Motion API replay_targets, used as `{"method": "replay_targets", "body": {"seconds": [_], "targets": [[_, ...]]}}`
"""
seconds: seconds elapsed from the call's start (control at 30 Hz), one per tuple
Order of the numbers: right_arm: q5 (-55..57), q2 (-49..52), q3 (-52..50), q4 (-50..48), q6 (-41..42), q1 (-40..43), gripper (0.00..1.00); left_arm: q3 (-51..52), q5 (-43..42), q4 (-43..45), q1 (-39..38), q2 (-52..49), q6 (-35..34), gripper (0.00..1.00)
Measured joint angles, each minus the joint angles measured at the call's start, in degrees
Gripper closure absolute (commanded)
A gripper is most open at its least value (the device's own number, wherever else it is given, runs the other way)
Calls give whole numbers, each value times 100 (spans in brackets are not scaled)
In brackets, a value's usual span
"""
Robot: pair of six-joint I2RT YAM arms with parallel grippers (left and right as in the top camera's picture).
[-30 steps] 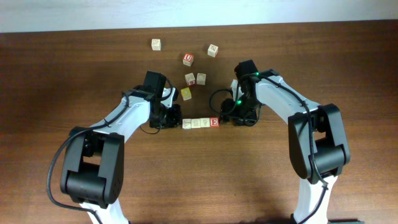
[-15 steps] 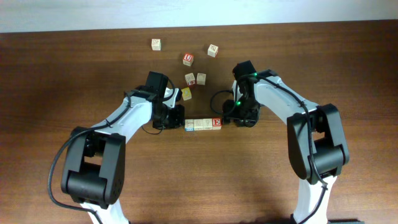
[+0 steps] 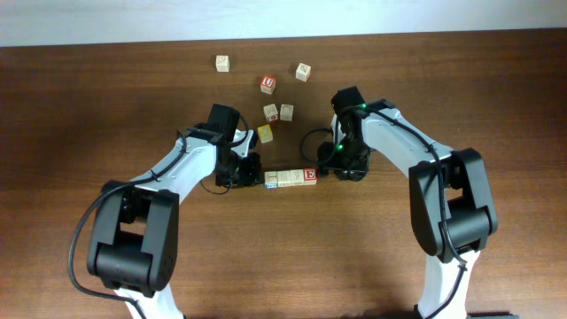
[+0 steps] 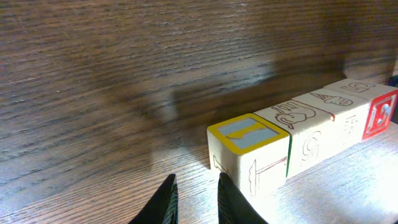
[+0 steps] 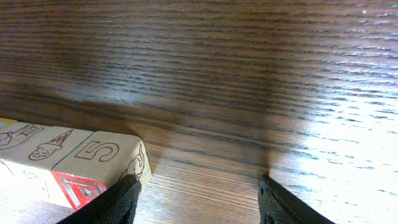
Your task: Rotate 4 blocks
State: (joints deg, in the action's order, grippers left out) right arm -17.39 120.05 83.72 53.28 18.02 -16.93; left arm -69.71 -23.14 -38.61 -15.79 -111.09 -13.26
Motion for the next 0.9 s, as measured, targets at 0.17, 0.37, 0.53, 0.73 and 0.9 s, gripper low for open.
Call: {"method": "replay_targets", "body": {"seconds": [0.17, 0.37, 0.53, 0.73, 0.9], "targets": [[2, 0, 0, 0, 0, 0, 38, 0, 2, -22, 0, 0, 0, 82], [4, 0, 4, 46, 2, 0, 38, -24, 299, -278, 0, -2, -22, 84], [4, 0, 4, 48, 2, 0, 42, -212, 780, -496, 0, -4, -24, 85], [20, 0, 4, 212, -28, 35, 92, -503, 651, -658, 0, -4, -74, 100], [-664, 0, 7, 236, -533, 435, 96, -525, 308, -662, 0, -4, -70, 100]]}}
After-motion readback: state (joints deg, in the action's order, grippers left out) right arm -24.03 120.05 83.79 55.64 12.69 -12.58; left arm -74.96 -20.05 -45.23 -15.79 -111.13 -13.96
